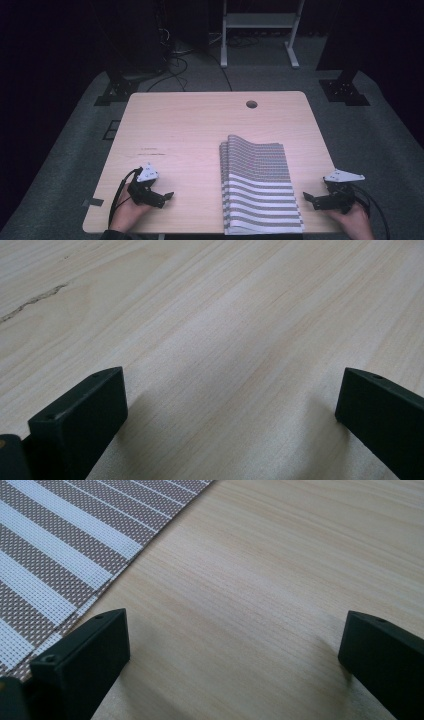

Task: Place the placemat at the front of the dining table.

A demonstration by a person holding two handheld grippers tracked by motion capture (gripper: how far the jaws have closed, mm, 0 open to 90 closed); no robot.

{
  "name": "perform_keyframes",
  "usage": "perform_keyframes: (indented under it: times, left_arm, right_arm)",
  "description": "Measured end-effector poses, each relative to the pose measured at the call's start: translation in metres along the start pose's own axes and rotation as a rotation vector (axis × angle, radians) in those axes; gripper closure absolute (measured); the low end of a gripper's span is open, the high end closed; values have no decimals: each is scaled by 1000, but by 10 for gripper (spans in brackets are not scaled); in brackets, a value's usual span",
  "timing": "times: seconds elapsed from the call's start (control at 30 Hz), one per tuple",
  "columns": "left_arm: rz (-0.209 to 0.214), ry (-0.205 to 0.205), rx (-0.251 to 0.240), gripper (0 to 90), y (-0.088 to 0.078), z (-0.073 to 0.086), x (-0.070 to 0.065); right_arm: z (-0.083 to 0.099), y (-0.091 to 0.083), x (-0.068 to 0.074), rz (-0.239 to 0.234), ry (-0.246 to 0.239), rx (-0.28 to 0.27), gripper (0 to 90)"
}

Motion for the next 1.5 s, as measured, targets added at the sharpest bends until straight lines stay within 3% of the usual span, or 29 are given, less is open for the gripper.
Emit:
perform_keyframes:
  times: [0.5,0.67,0.83,1.17,1.4,1.43,1.5]
  left_arm:
    - [-1,0,-1,0,1,0,0]
    - [0,2,-1,0,1,-1,1]
    - [4,2,-2,0,2,-2,1]
    - [0,0,0,0,4,-4,2]
    - [2,1,-3,0,8,-8,2]
    - [3,3,-3,0,9,-8,2]
    - [4,3,-2,0,9,-9,2]
  right_arm:
    - [1,-2,-1,-12,9,-7,0]
    - [0,-4,0,-39,38,-7,0]
    - [-2,-6,5,-48,27,-15,0]
    - [-16,-10,35,-124,-3,-70,0]
    - [-18,-8,55,-157,-33,-57,0]
    - [-19,-9,60,-172,-40,-67,71]
    - [-20,-9,62,-174,-48,-74,83]
Point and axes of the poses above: each handheld gripper's, and its own axes: y roughly forward along the jaws, z roughly out of its underside, x roughly to its left, the point moved 4 cm from there along y, roughly forward along the jaws, and after that the axes turned 8 degrees about -z, right-handed, at the moved point
